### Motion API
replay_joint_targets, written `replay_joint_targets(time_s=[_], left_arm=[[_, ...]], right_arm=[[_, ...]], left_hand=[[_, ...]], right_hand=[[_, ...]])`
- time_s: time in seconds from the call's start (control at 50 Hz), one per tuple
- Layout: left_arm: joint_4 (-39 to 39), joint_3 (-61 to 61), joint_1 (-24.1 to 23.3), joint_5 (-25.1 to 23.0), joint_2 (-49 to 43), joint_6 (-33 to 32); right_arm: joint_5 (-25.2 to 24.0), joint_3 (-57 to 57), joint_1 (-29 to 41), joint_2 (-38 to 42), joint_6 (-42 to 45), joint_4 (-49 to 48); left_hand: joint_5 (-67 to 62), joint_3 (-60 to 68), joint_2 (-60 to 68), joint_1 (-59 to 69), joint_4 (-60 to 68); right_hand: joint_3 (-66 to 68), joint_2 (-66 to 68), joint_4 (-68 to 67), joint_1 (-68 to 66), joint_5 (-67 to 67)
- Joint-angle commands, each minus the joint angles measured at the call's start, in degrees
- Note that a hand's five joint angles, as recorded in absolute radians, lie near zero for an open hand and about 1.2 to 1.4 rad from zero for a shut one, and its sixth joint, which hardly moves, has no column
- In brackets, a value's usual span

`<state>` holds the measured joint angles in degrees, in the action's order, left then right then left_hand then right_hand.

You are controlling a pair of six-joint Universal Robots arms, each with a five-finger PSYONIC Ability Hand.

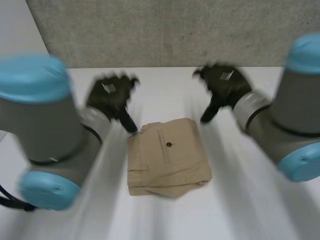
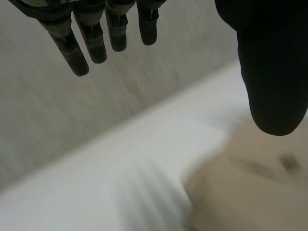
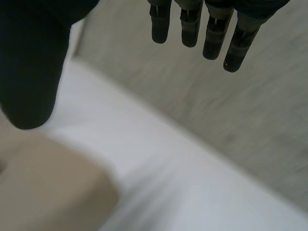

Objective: Fold the shorts.

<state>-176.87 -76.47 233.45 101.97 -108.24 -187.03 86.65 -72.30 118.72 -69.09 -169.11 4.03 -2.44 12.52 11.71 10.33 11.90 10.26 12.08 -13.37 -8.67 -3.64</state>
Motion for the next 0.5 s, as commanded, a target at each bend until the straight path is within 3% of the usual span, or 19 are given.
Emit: replay_joint_targets(time_s=[0.02,0.06,0.18,0.5], left_arm=[[5.4,3.8,11.0,-5.9,14.1,0.9],[10.0,5.1,14.1,-9.1,15.4,2.5],[20.1,7.9,17.4,-15.1,15.9,7.4],[19.9,6.6,17.1,-15.4,16.2,7.6]], right_arm=[[8.8,0.9,-5.3,-12.6,-2.9,2.5],[9.2,1.2,-6.1,-13.2,-2.5,4.2],[8.3,2.8,-6.7,-13.2,-1.9,9.8],[8.2,2.4,-7.0,-13.3,-1.3,9.8]], left_hand=[[0.4,-0.5,0.4,1.7,0.2],[0.4,-0.5,0.4,1.7,0.2],[1.1,-1.1,-0.3,1.1,-0.5],[2.4,-2.5,-1.7,-0.3,-1.8]], right_hand=[[-0.3,-2.1,3.4,-1.3,3.6],[-0.3,-2.1,3.4,-1.3,3.6],[-0.3,-2.1,3.4,-1.3,3.6],[-0.3,-2.1,3.4,-1.3,3.6]])
